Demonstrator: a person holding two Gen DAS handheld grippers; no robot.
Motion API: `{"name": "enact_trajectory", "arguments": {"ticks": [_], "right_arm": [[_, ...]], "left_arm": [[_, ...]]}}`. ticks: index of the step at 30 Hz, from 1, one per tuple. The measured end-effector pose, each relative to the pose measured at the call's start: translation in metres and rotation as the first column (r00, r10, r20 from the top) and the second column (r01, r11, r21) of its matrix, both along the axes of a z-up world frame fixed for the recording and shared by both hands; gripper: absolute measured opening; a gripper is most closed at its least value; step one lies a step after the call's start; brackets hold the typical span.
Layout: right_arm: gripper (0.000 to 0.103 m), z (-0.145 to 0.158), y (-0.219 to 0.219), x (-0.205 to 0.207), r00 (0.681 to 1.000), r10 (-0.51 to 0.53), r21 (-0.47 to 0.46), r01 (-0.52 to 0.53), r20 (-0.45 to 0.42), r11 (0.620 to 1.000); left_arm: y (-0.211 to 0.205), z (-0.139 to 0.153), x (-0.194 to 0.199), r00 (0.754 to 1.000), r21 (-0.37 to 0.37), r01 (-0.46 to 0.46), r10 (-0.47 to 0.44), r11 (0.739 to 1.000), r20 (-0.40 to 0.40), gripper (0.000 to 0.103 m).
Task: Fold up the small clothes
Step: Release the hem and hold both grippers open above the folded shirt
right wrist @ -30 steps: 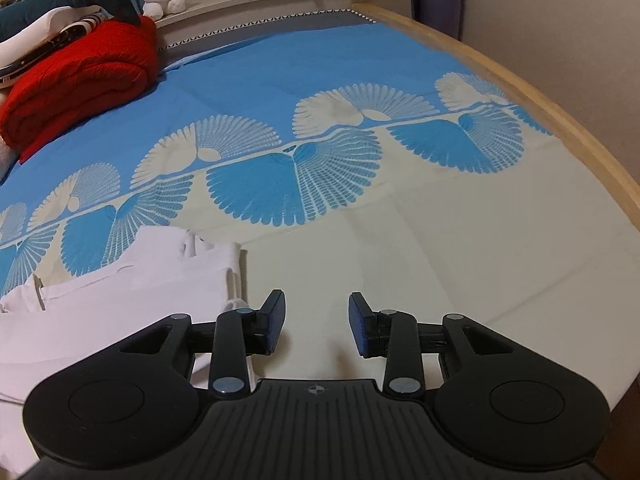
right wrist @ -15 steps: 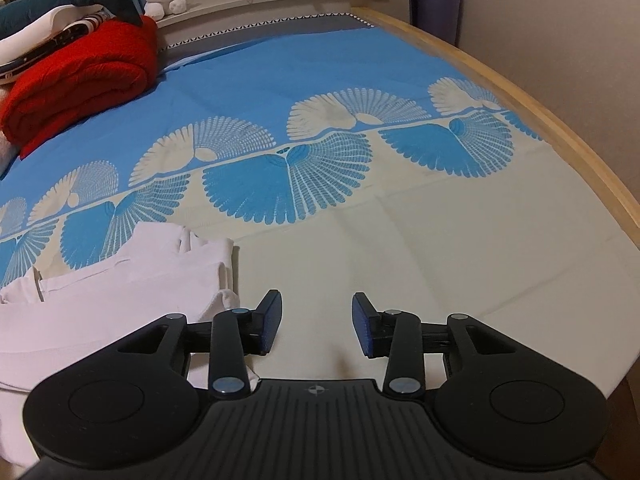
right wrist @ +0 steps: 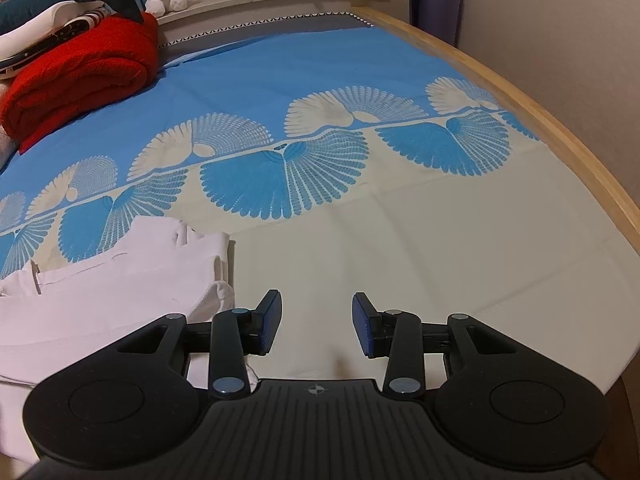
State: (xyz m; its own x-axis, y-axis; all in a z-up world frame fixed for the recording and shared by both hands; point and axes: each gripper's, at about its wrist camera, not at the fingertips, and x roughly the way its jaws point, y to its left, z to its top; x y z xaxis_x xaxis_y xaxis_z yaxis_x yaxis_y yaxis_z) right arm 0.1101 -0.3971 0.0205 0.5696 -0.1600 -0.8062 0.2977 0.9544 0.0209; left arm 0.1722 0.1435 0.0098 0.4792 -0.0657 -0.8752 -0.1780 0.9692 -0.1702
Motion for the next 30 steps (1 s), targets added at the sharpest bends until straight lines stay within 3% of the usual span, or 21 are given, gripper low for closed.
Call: {"name": "enact_trajectory", "arguments": {"ticks": [30], "right_arm": [[0.041, -0.01, 0.008, 0.006, 0.999, 0.034, -0.016, -0.035, -0.017, 0.999]], "left_arm": [[0.015, -0.005, 0.001, 1.0, 0.034, 0.002, -0.002, 0.999, -0.013, 0.024]]}}
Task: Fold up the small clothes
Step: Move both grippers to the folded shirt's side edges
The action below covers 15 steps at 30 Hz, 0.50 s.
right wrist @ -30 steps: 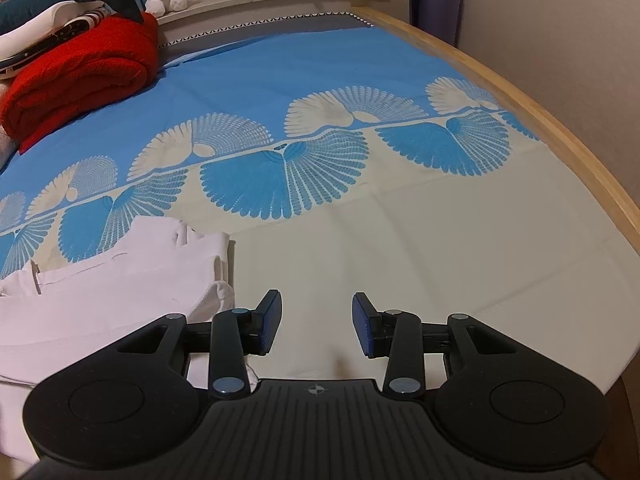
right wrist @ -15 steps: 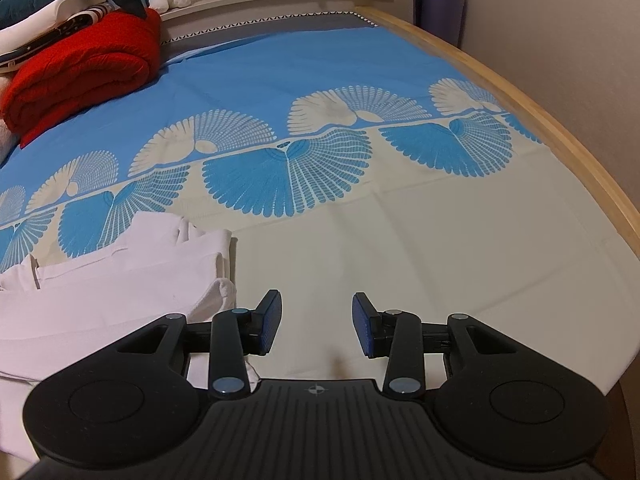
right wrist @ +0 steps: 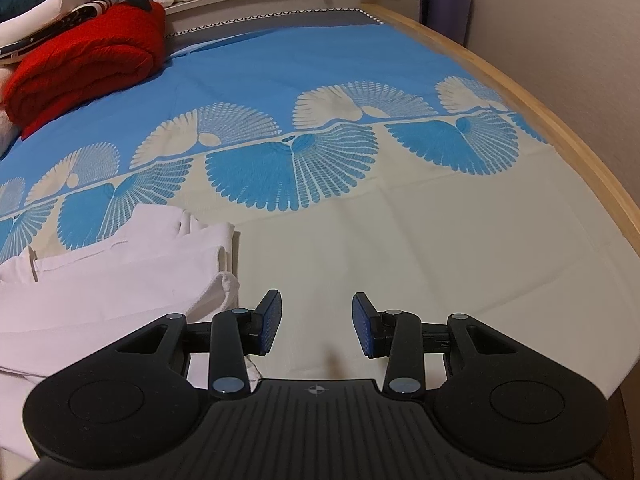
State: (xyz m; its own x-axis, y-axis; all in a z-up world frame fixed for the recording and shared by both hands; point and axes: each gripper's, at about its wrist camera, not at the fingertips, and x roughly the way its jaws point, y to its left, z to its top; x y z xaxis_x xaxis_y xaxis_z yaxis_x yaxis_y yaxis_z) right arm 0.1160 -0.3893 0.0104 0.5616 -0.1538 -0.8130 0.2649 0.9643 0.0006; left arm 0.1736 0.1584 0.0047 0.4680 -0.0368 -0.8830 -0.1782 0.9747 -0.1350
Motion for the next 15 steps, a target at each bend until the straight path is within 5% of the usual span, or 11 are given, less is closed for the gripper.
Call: {"name": "enact_trajectory", "arguments": {"ticks": [8, 11, 15], "right_arm": [[0.04, -0.001, 0.006, 0.003, 0.999, 0.037, -0.004, -0.037, 0.008, 0.999], [0.014, 0.001, 0.013, 0.003, 0.997, 0.079, -0.036, -0.079, 0.018, 0.996], [0.012, 0.003, 0.019, 0.003, 0.991, 0.133, -0.048, -0.131, 0.023, 0.99]], "left_arm": [[0.018, -0.003, -0.003, 1.0, 0.046, 0.001, -0.001, 0.999, -0.012, 0.026], [0.028, -0.006, -0.006, 1.0, 0.054, 0.014, -0.013, 0.998, -0.022, 0.032], [0.044, -0.013, -0.012, 0.997, 0.053, 0.066, -0.063, 0.996, -0.052, 0.047]]}}
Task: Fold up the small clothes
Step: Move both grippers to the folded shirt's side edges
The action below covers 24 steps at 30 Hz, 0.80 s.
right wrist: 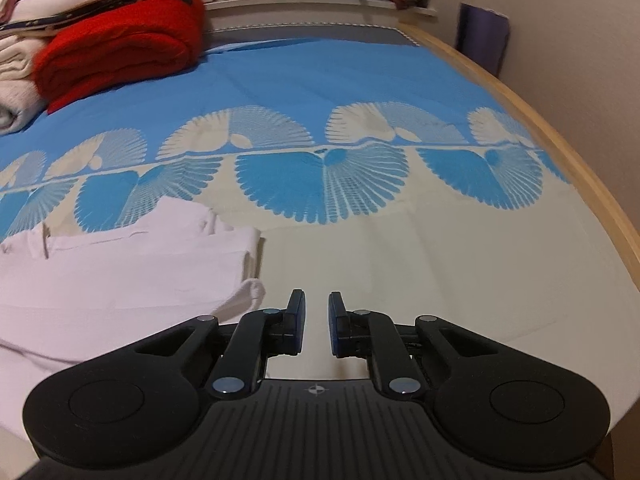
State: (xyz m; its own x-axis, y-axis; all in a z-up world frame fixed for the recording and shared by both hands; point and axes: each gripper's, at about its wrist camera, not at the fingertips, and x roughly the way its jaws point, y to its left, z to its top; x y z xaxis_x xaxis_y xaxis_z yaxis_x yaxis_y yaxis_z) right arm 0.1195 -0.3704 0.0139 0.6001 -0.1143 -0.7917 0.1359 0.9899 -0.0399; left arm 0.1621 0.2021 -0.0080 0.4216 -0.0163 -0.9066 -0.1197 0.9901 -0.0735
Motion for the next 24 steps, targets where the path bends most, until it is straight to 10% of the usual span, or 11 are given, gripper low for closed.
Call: {"name": "enact_trajectory", "arguments": {"ticks": [6, 12, 24], "right_arm": [[0.022, -0.01, 0.01, 0.002, 0.988, 0.14, 0.032, -0.138, -0.067, 0.99], [0.034, -0.033, 0.033, 0.002, 0.961, 0.252, -0.052, -0.26, -0.116, 0.964], [0.036, -0.076, 0.016, 0.031, 0.972, 0.201, 0.024, -0.199, -0.118, 0.98]], "left_arm": [[0.01, -0.024, -0.018, 0.99, 0.115, 0.136, -0.131, 0.984, -0.05, 0.055], [0.017, -0.033, -0.03, 0.981, 0.047, 0.186, -0.188, 0.981, 0.042, 0.055], [-0.065, -0.063, 0.002, 0.907, 0.227, 0.378, -0.408, 0.898, 0.106, 0.057]]}}
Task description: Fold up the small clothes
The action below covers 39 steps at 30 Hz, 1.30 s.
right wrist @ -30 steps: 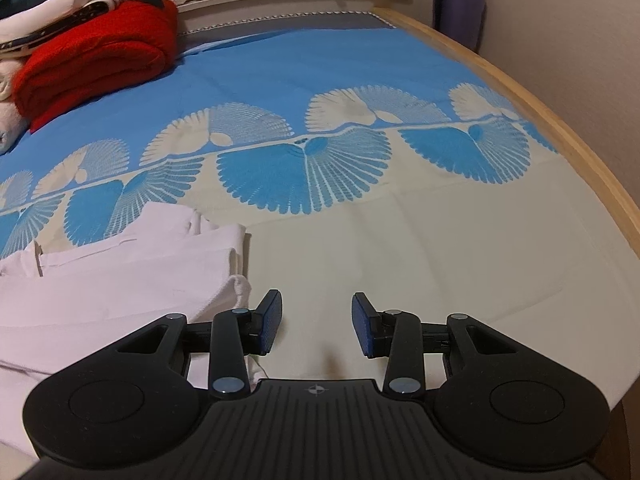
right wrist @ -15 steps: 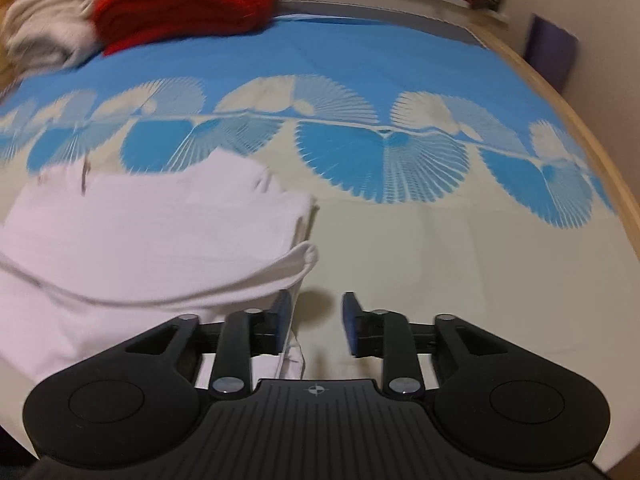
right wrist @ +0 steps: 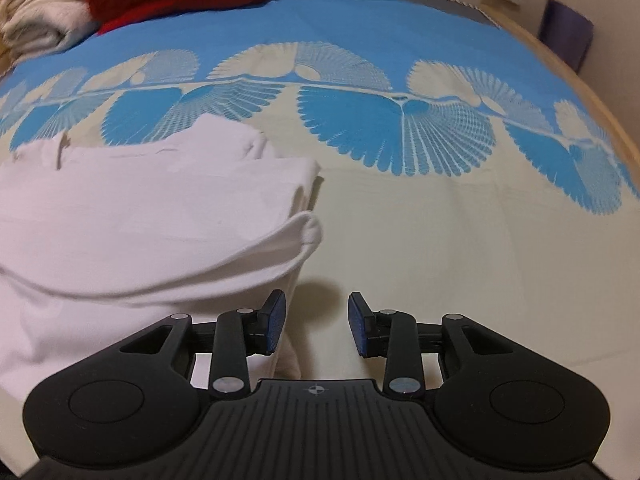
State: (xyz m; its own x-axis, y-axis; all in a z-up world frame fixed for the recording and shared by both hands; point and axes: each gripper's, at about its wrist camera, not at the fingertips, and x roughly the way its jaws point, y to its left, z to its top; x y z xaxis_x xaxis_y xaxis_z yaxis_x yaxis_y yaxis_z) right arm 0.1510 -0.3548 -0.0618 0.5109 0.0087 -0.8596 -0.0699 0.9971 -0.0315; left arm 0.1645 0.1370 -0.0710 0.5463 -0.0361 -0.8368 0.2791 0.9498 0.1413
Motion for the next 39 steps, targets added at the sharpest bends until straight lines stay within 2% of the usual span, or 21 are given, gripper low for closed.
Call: {"name": "enact_trajectory", "arguments": {"ticks": [3, 8, 15, 16, 17, 18, 20, 21, 22, 25, 27, 29, 32, 35, 36, 38, 39], "right_arm": [[0.037, 0.003, 0.002, 0.013, 0.998, 0.028, 0.026, -0.03, 0.056, 0.999], [0.037, -0.004, 0.004, 0.038, 0.995, 0.045, 0.069, -0.052, 0.092, 0.996], [0.037, -0.014, 0.01, 0.063, 0.993, 0.062, 0.112, -0.073, 0.095, 0.991], [0.037, -0.015, 0.012, 0.065, 0.993, 0.069, 0.112, -0.079, 0.094, 0.991], [0.037, -0.015, 0.012, 0.066, 0.993, 0.073, 0.112, -0.084, 0.093, 0.99], [0.036, -0.016, 0.012, 0.067, 0.993, 0.077, 0.109, -0.087, 0.093, 0.99], [0.025, -0.015, 0.013, 0.068, 0.992, 0.076, 0.095, -0.086, 0.1, 0.992], [0.017, -0.014, 0.012, 0.068, 0.992, 0.075, 0.09, -0.084, 0.101, 0.992], [0.014, -0.013, 0.01, 0.069, 0.992, 0.074, 0.094, -0.084, 0.104, 0.992], [0.009, -0.006, 0.008, 0.068, 0.988, 0.072, 0.093, -0.085, 0.136, 0.992], [0.008, 0.006, 0.005, 0.067, 0.981, 0.043, 0.102, -0.063, 0.188, 0.993], [0.008, 0.025, -0.003, 0.066, 0.961, -0.037, 0.168, -0.01, 0.274, 0.986], [0.008, 0.046, -0.003, 0.068, 0.913, -0.108, 0.223, 0.019, 0.394, 0.975], [0.008, 0.046, 0.005, 0.085, 0.9, -0.136, 0.216, 0.048, 0.414, 0.975], [0.009, 0.042, 0.009, 0.093, 0.903, -0.148, 0.21, 0.066, 0.404, 0.976], [0.018, 0.031, 0.018, 0.11, 0.912, -0.201, 0.153, 0.155, 0.357, 0.976], [0.036, 0.025, 0.02, 0.116, 0.92, -0.232, 0.13, 0.2, 0.315, 0.971]], "left_arm": [[-0.009, -0.001, 0.014, 0.999, -0.011, 0.012, -0.012, 1.0, 0.037, 0.057], [-0.018, -0.004, 0.039, 0.998, -0.055, 0.007, -0.004, 0.998, 0.056, 0.057], [-0.021, -0.009, 0.066, 0.999, -0.127, 0.015, -0.009, 0.992, 0.052, 0.056], [-0.021, -0.01, 0.068, 0.999, -0.134, 0.016, -0.009, 0.991, 0.048, 0.054], [-0.021, -0.011, 0.071, 0.999, -0.139, 0.017, -0.011, 0.99, 0.043, 0.046], [-0.02, -0.012, 0.074, 0.999, -0.145, 0.022, -0.017, 0.989, 0.039, 0.033], [-0.018, -0.011, 0.078, 0.999, -0.149, 0.022, -0.016, 0.989, 0.041, 0.017], [-0.016, -0.01, 0.08, 0.999, -0.155, 0.016, -0.01, 0.988, 0.041, 0.014], [-0.013, -0.009, 0.082, 0.999, -0.173, 0.011, -0.005, 0.985, 0.035, 0.012], [-0.004, -0.004, 0.084, 1.0, -0.218, 0.013, -0.006, 0.976, 0.029, 0.005], [0.0, 0.005, 0.083, 0.998, -0.229, 0.026, -0.011, 0.973, 0.068, 0.004], [0.009, 0.018, 0.083, 0.992, -0.266, -0.007, 0.041, 0.964, 0.12, 0.004], [0.026, 0.029, 0.091, 0.969, -0.308, -0.129, 0.186, 0.943, 0.165, 0.004], [0.029, 0.03, 0.102, 0.948, -0.304, -0.206, 0.266, 0.93, 0.173, 0.005], [0.027, 0.029, 0.106, 0.943, -0.294, -0.228, 0.285, 0.928, 0.168, 0.01], [0.024, 0.029, 0.113, 0.927, -0.263, -0.29, 0.338, 0.92, 0.16, 0.012], [0.025, 0.03, 0.113, 0.929, -0.275, -0.297, 0.343, 0.914, 0.138, 0.016]]}}
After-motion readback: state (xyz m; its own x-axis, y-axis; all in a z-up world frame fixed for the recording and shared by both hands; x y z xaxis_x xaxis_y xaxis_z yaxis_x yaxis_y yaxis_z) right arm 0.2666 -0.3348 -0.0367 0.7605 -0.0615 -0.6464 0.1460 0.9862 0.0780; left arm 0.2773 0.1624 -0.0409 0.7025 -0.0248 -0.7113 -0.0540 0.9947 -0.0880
